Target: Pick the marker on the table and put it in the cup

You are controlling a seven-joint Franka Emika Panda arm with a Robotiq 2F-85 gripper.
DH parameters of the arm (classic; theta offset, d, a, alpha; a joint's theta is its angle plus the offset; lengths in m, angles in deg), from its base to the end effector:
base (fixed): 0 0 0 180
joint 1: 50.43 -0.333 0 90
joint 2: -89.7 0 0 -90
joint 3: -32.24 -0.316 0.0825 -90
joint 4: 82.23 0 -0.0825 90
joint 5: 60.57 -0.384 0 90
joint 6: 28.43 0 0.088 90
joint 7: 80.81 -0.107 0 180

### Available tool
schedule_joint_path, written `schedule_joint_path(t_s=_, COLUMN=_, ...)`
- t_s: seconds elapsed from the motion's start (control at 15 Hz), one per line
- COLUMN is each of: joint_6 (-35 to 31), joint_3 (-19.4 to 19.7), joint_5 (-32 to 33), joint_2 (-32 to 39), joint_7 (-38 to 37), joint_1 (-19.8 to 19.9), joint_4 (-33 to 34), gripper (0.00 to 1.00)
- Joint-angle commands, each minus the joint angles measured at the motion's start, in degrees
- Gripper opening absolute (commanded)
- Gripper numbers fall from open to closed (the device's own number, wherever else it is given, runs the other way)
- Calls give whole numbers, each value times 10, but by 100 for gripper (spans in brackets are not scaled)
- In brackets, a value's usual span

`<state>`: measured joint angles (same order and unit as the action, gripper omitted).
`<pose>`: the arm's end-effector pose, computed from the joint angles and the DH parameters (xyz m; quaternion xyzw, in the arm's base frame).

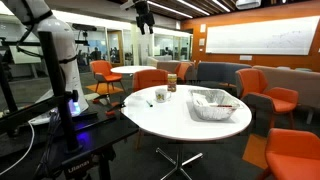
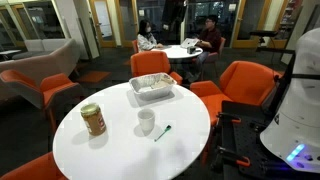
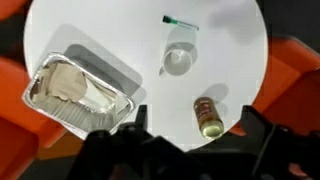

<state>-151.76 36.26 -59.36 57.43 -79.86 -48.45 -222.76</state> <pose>0.4020 -0.0458 0.5212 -0.9907 0.0362 -0.1309 0.0018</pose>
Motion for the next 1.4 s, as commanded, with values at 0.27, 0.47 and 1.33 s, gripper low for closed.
schedule_joint_path(t_s=0.27, joint_6=2, joint_3=-4, joint_5=-7, joint_2=7, joint_7=-10, joint_1=6, joint_4=2, gripper=100)
schedule_joint_path(t_s=0.47, joint_6=-6, joint_3=-11, joint_5=-37, joint_2=33, joint_7=-94, joint_1=18, joint_4=-7, gripper=100)
schedule_joint_path(t_s=1.33, joint_6=-241, joint_3=12, joint_5=-225, joint_2=217, joint_7=-247, joint_1=57, joint_4=-147, gripper=100)
